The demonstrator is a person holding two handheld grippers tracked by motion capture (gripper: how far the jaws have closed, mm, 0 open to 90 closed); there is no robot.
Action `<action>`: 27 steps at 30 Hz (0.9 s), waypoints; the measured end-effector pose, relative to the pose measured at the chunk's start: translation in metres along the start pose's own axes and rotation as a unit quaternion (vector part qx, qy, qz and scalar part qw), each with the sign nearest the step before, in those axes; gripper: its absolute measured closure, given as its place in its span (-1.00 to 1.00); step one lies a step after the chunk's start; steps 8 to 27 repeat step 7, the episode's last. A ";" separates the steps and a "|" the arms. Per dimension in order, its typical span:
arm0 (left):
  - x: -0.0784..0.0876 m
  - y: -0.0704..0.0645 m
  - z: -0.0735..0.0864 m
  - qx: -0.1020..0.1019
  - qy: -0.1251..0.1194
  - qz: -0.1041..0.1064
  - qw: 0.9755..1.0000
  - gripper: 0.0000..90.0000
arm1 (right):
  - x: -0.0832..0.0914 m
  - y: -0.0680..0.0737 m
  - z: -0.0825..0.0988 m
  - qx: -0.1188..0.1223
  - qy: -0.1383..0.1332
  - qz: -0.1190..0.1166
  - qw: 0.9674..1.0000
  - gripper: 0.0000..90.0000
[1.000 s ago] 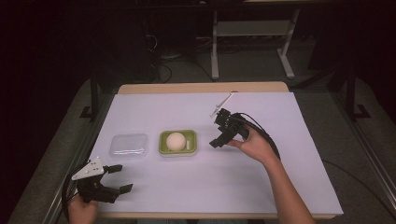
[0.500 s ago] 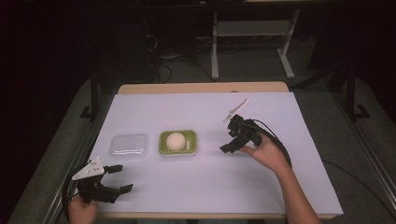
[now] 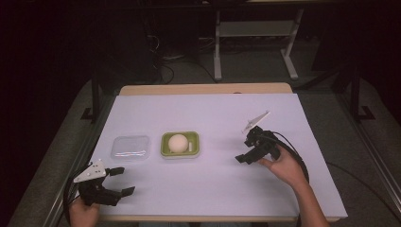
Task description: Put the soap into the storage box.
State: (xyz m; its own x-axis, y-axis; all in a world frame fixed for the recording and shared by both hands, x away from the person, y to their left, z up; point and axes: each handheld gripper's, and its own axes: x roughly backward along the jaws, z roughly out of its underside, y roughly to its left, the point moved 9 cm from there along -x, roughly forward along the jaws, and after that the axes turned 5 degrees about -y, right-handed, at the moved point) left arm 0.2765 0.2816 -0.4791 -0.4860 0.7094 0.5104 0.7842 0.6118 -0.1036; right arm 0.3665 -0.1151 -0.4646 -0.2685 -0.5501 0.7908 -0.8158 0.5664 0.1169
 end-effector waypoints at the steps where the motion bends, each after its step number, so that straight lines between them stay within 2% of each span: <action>1: 0.000 0.000 0.000 -0.001 0.001 0.000 1.000 -0.71 | 0.001 0.000 0.004 -0.002 -0.003 0.000 1.000 -0.45; 7: 0.000 0.001 0.000 -0.001 0.001 -0.001 1.000 -0.71 | 0.006 0.009 0.027 -0.002 -0.020 0.015 1.000 -0.48; 27: 0.000 0.001 0.000 -0.001 0.001 -0.001 1.000 -0.71 | 0.006 0.009 0.027 -0.002 -0.020 0.015 1.000 -0.48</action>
